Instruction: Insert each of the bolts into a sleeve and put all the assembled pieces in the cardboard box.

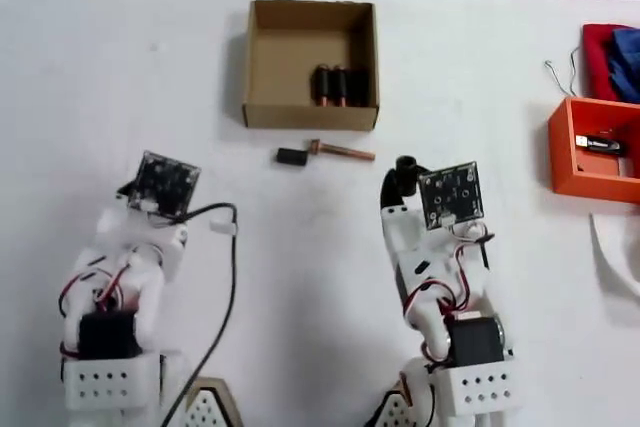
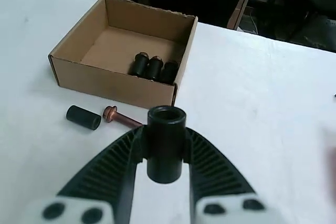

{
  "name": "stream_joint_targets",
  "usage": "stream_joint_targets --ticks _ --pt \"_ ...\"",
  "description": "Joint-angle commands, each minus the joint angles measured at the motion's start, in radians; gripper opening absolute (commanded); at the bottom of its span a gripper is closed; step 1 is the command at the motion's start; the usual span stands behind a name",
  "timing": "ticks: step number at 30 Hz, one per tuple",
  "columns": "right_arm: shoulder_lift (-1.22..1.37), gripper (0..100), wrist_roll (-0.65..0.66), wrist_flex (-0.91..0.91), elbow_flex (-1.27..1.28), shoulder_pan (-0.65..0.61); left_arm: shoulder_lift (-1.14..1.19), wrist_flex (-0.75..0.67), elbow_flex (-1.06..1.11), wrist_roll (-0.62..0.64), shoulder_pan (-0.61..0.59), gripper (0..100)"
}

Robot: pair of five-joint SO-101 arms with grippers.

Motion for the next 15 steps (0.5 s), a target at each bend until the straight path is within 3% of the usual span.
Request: stream_joint_targets --ticks 1,4,9,11,15 --pt "-0.018 2.2 0.002 -0.041 -0.008 -0.027 -0.101 -0.117 0.031 0.006 -0.054 3" --pt "-0.018 2.2 0.002 -0.041 -0.008 -0.097 -0.204 -0.244 0.128 0.124 -0.086 3" --pt "-0.019 2.2 0.002 -0.041 -0.008 -0.153 -0.336 -0.399 0.236 0.554 -0.038 3" --pt "-0.021 2.2 0.0 -0.041 -0.008 -0.154 -0.324 -0.416 0.234 0.623 0.029 3" --pt "-0.024 2.2 0.0 -0.041 -0.008 -0.16 -0.267 -0.414 0.14 0.638 0.213 3"
